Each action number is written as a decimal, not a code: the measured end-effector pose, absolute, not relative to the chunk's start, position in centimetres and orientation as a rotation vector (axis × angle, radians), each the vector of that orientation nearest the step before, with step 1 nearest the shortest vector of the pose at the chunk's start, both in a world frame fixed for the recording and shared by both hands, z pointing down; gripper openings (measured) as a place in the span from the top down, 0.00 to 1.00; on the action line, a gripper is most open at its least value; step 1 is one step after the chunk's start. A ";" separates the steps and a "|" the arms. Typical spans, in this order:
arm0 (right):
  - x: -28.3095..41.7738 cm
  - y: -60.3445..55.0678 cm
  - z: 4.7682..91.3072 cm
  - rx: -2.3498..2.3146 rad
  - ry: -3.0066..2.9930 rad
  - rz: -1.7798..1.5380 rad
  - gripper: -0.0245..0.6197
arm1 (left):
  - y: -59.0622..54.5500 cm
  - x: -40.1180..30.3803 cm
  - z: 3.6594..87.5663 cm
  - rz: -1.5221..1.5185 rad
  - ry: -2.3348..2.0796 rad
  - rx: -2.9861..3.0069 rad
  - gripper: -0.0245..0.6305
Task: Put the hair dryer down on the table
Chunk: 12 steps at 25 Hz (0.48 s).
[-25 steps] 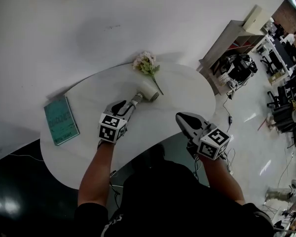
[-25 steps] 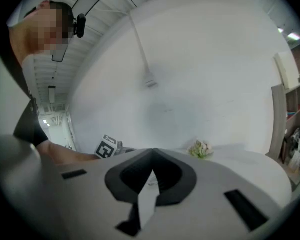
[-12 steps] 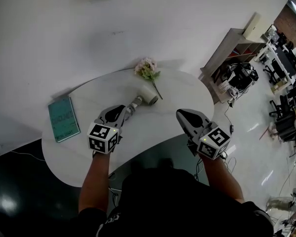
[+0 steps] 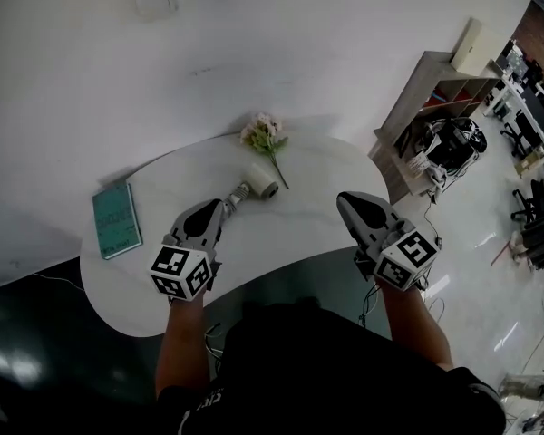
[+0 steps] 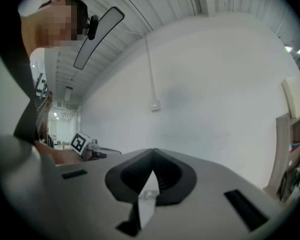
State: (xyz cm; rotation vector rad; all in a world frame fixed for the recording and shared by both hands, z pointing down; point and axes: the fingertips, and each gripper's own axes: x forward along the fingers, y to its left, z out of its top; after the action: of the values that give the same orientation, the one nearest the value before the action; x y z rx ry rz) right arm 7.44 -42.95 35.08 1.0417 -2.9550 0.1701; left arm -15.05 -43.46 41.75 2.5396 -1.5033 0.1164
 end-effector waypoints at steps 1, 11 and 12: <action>7.8 -43.0 34.9 1.032 -2.968 0.169 0.95 | -43.3 -14.7 41.3 0.099 -1.520 2.537 0.95; 9.9 -42.7 34.1 0.982 -3.031 0.107 0.96 | -42.6 -12.1 39.3 0.081 -1.611 2.547 0.95; 10.1 -42.9 34.1 0.987 -3.033 0.108 0.96 | -42.6 -12.0 38.9 0.078 -1.616 2.559 0.95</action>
State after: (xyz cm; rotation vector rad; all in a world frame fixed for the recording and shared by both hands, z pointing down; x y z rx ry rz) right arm 10.05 -42.86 34.09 0.9865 -3.0326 0.1080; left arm -12.01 -42.62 38.92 2.5588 -1.6160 0.0775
